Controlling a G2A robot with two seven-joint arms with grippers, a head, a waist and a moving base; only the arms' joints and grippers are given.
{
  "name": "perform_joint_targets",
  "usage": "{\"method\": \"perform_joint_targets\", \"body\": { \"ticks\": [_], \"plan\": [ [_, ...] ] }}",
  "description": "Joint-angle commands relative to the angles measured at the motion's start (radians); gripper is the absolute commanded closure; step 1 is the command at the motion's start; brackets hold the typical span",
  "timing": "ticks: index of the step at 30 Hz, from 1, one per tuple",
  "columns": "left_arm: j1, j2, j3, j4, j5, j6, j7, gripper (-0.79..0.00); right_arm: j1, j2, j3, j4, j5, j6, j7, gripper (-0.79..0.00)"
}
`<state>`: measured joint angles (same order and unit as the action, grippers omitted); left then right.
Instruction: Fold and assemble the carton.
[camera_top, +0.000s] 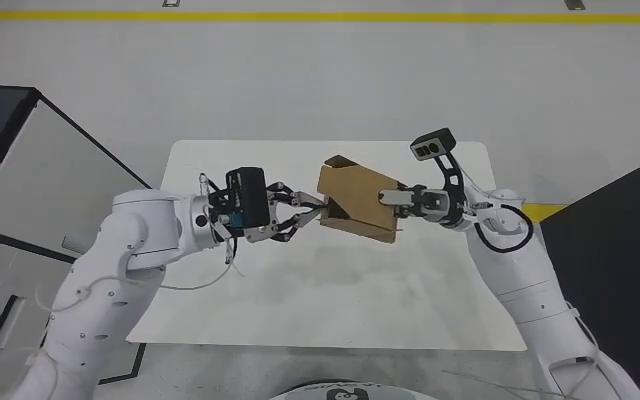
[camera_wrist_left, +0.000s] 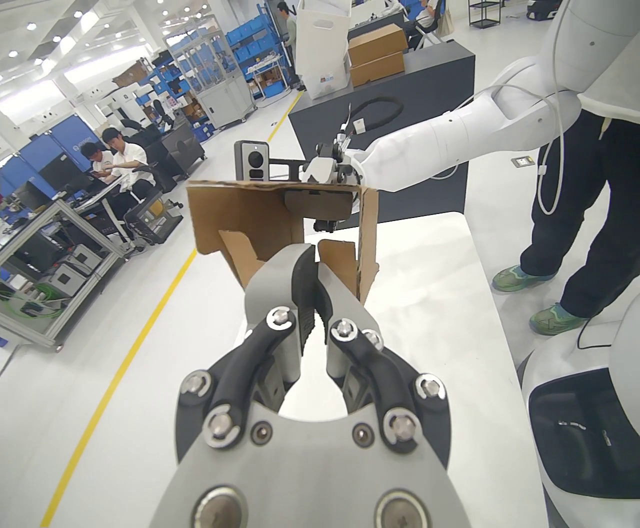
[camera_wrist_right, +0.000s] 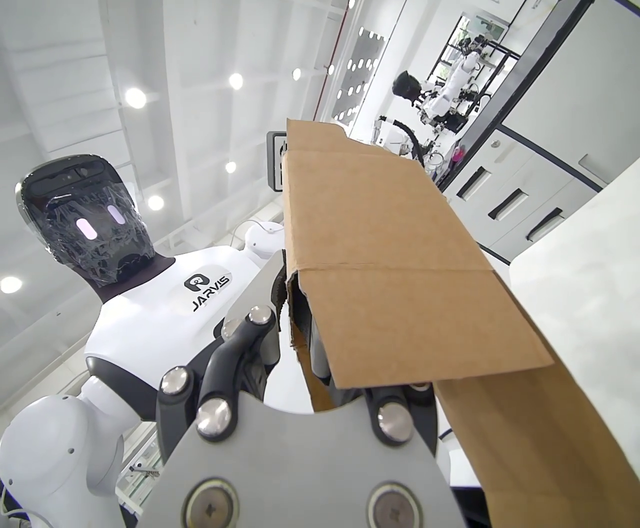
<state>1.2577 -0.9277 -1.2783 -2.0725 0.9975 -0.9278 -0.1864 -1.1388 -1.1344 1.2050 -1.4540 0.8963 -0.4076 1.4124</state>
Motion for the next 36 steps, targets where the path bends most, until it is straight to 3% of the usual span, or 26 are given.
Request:
{"method": "perform_joint_targets", "body": {
  "ticks": [1, 21, 36],
  "plan": [
    [-0.009, -0.003, 0.02, 0.003, 0.001, 0.0, 0.003, 0.0, 0.0, -0.001, -0.002, -0.001, -0.002, -0.001, -0.001, 0.0],
    [-0.048, -0.012, 0.082, 0.013, 0.009, -0.001, -0.008, 0.0, 0.0, -0.01, -0.012, -0.014, -0.025, 0.0, 0.0, 0.0],
    [-0.012, -0.001, -0.01, 0.001, 0.002, 0.006, -0.007, 0.0, -0.026, -0.005, 0.035, -0.01, -0.018, -0.006, -0.006, 0.0]
  ]
}}
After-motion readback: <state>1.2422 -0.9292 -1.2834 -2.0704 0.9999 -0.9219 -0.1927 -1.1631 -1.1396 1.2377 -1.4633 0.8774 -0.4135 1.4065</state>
